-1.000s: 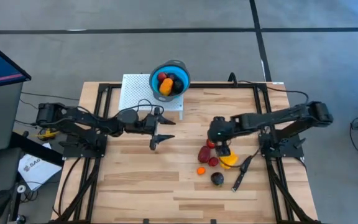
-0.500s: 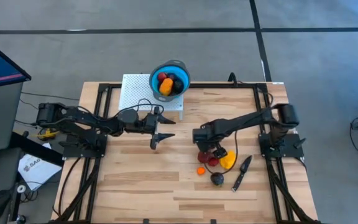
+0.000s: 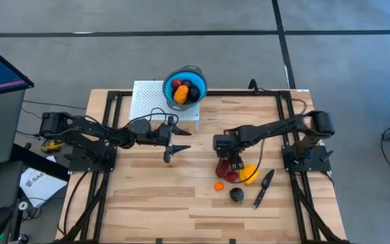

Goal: Pick & Place Fruit
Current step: Put the red and yellow apple into the blue strainer bowl

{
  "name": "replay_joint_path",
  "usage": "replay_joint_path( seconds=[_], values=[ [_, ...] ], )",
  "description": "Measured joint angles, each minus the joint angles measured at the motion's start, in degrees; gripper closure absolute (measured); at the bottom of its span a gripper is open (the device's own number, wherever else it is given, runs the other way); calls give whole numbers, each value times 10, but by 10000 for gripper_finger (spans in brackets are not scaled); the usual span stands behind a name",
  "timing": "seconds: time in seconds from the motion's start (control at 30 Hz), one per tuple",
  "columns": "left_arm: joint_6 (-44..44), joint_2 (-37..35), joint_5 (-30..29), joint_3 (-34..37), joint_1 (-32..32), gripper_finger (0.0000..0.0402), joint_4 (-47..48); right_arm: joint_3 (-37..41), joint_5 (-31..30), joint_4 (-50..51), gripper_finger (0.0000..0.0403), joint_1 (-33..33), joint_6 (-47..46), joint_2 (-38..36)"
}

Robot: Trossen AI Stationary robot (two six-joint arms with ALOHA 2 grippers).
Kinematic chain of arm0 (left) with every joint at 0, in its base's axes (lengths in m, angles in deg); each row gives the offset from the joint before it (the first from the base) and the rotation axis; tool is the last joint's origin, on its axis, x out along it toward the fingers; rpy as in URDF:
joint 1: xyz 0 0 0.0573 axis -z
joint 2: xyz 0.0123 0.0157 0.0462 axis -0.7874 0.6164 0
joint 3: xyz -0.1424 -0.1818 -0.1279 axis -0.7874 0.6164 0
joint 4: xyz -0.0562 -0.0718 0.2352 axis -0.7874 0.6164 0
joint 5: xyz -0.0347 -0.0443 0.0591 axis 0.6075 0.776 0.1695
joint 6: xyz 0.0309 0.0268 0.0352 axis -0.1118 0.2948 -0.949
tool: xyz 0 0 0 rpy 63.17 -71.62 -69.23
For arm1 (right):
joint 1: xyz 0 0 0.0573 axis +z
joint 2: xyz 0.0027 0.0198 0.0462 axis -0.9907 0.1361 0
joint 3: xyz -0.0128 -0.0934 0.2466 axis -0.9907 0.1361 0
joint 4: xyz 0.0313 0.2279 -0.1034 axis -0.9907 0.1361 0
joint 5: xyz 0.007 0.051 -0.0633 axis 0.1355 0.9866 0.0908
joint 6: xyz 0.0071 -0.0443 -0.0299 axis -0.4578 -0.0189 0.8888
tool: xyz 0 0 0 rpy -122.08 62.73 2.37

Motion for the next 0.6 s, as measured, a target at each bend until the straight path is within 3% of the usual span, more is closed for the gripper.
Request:
replay_joint_path(
  seconds=[0.13, 0.33, 0.43, 0.6],
  values=[
    [-7, 0, 0, 5, 0, 175, 3, 86, 0, -136, 144, -12, -90, -87],
    [-8, -29, -28, 38, 0, 188, 10, 209, -8, -482, 143, -18, -207, -178],
    [-8, -72, -37, 69, 0, 196, 6, 242, -34, -668, 143, -17, -222, -176],
    [-4, -165, -109, 138, 0, 208, 10, 226, -62, -907, 143, -26, -182, -110]
  ],
)
